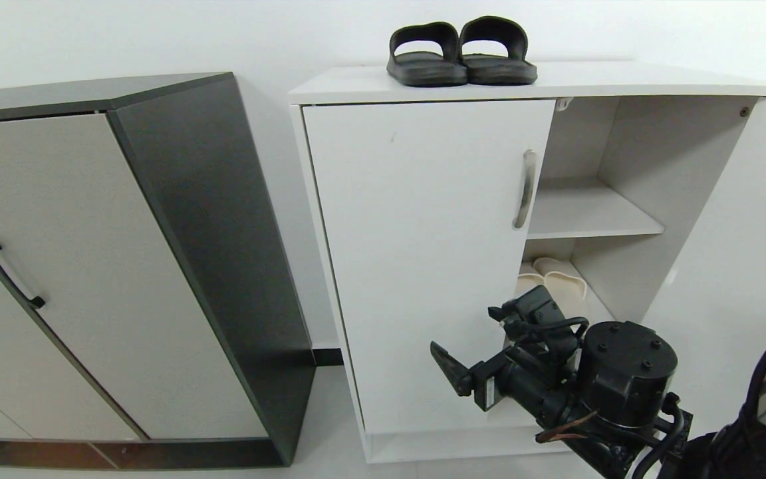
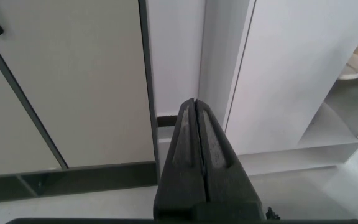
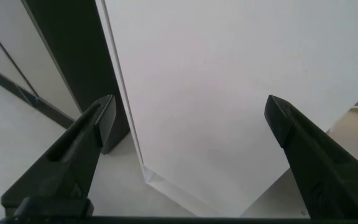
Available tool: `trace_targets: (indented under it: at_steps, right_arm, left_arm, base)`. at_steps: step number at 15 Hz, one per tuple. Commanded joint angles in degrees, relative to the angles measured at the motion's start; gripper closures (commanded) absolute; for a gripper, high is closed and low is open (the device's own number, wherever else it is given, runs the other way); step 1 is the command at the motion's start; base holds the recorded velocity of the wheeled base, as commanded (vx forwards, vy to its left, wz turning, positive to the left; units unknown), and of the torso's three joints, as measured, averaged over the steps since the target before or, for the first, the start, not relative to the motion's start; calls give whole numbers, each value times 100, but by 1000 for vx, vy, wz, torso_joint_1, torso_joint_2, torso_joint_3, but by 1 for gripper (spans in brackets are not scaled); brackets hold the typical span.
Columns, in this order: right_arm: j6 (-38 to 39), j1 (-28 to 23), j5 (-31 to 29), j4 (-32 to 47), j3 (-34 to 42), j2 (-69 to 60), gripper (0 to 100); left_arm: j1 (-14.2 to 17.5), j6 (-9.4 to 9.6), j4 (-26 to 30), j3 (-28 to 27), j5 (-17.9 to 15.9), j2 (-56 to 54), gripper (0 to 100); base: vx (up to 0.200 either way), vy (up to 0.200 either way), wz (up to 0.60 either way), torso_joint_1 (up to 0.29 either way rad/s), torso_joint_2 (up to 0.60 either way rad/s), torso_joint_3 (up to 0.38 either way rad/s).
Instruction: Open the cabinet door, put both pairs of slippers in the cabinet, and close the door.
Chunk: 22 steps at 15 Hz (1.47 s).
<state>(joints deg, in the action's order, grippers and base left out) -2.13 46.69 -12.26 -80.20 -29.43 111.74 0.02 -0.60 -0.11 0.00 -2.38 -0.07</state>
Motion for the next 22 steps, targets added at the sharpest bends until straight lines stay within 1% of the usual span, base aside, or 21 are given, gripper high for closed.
trace_targets:
  at_steps: [1,4,9,16,22]
  right_arm:
    - [-6,7,5,-22,7,32,0]
    - [-6,7,5,-22,7,50,0]
    - [-6,7,5,-22,7,50,0]
    - [-6,7,5,-22,16,50,0]
    - [-6,16,5,-22,25,50,0]
  left_arm:
    - [6,-2,-7,0,0,7,100]
    - [6,-2,-7,0,0,7,100]
    - [6,-2,-7,0,-8,7,100]
    - [6,-2,-7,0,0,7,100]
    - [-2,-2,-7,0,0,7,100]
  base:
    - [0,0,0,12,-178,-168]
    - [0,0,0,28,-222,-305]
    - [0,0,0,95,-498,-343]
    - [0,0,0,152,-467,-320]
    - [0,0,0,194,-494,-307]
